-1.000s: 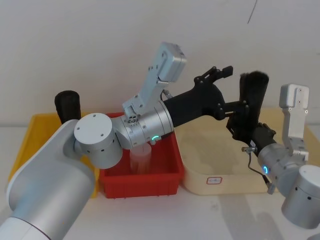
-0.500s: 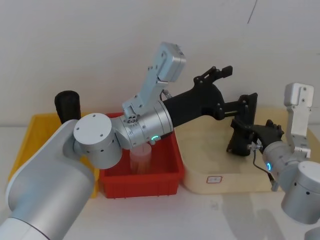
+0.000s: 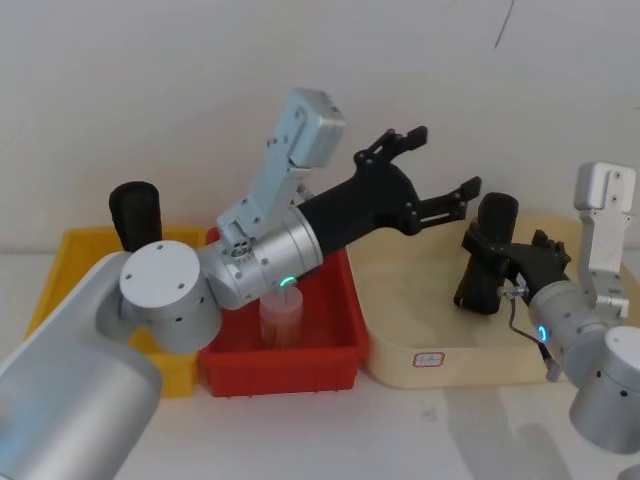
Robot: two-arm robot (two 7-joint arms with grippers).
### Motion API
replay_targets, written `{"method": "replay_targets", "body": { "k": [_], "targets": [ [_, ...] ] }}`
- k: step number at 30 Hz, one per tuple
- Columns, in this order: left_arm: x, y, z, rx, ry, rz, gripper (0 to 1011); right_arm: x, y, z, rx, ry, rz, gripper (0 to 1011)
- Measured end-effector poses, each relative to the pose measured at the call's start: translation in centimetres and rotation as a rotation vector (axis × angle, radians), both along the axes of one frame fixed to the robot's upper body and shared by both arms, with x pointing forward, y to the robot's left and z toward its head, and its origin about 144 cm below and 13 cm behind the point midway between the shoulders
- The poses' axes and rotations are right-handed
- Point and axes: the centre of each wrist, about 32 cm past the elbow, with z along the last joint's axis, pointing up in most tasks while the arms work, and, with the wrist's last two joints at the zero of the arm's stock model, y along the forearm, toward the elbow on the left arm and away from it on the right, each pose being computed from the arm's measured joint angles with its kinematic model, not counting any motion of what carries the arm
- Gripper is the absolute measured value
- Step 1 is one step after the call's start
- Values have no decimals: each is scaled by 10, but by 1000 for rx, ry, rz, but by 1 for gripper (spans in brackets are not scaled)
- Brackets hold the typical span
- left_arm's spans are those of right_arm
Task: Pick up the garbage bag with the one hand and transfer it to the other hand.
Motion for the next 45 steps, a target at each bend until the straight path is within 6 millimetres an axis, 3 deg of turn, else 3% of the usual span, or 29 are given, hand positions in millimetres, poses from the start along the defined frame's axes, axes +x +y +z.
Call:
{"method": "replay_targets", "body": {
  "k": [18, 30, 45],
  "targets": [
    [-35, 40, -3, 3, 24, 245, 1002, -17, 7, -1, -57, -40, 215, 1001],
    [-70, 71, -6, 5, 55, 435, 1002, -29, 27, -5, -118, -28, 403, 1001],
    [-90, 90, -7, -11, 60, 533, 1002, -36, 48, -10, -145, 7, 544, 1001]
  ]
}}
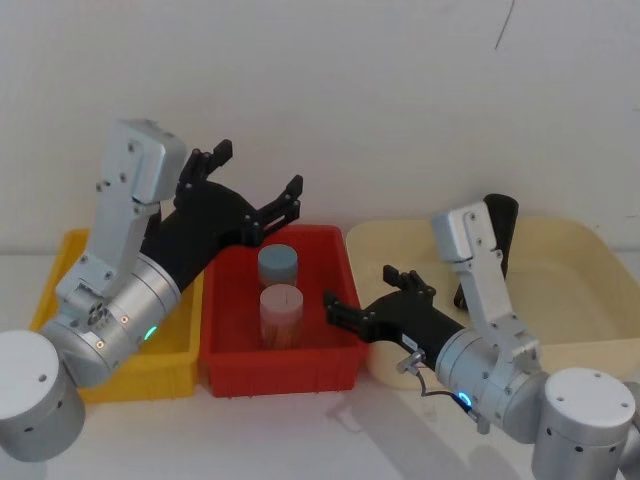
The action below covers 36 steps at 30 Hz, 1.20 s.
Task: Pick up the garbage bag with the one hand and transfer it to the other hand.
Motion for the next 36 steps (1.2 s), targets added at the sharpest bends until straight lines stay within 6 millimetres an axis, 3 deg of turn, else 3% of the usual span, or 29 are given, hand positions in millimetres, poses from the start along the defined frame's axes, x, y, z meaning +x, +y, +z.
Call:
{"method": "replay_targets", "body": {
  "k": [36],
  "targets": [
    [-9, 8, 0, -7, -3, 41, 1002, 13, 44, -1, -44, 23, 174, 1001]
  ]
}}
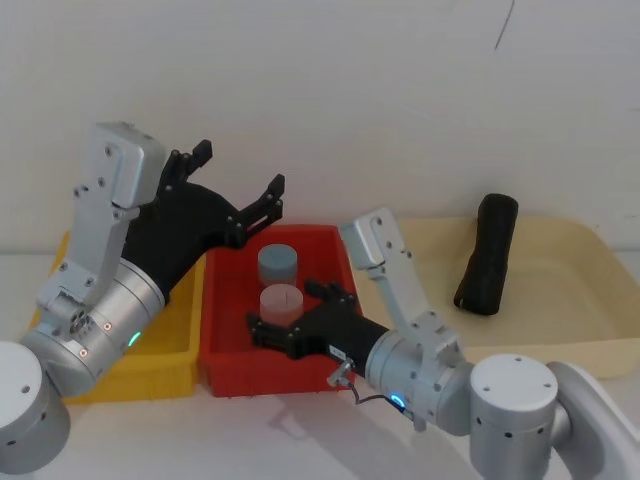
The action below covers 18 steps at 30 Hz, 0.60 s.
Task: Pick up the garbage bag with the one hand and transfer it to the other hand.
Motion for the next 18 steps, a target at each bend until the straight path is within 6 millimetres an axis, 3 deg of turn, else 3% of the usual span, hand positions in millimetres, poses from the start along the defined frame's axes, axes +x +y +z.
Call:
{"method": "replay_targets", "body": {
  "k": [18],
  "targets": [
    [0, 1, 0, -1, 0, 2, 1002, 24, 14, -9, -32, 9, -20, 1002]
  ]
}}
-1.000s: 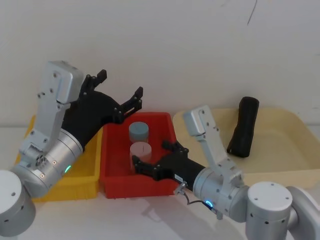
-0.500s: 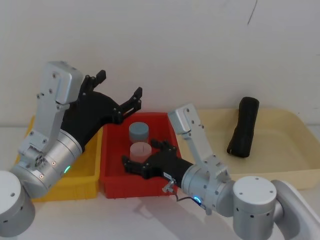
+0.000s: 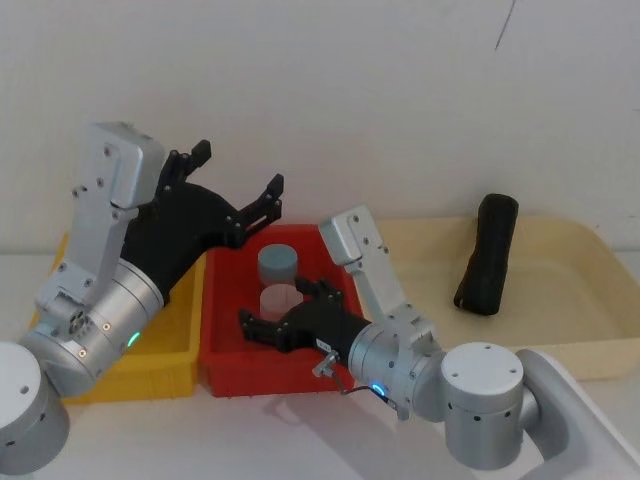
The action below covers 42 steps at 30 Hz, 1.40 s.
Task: Pick up the garbage bag with the one hand and transfer it to the other hand.
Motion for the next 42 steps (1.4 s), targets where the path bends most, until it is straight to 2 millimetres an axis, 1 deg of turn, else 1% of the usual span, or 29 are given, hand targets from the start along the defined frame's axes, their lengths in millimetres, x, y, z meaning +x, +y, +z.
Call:
{"method": "replay_targets", "body": {
  "k": [17, 31, 42],
  "targets": [
    [0, 0, 0, 0, 0, 0, 1002, 17, 1, -5, -5, 10, -37, 1001],
    [0, 0, 0, 0, 0, 0, 1002, 18, 1, -11, -12, 19, -29, 1002],
    [0, 0, 0, 0, 0, 0, 1001, 23, 2, -15, -16, 35, -31, 1001]
  ]
}}
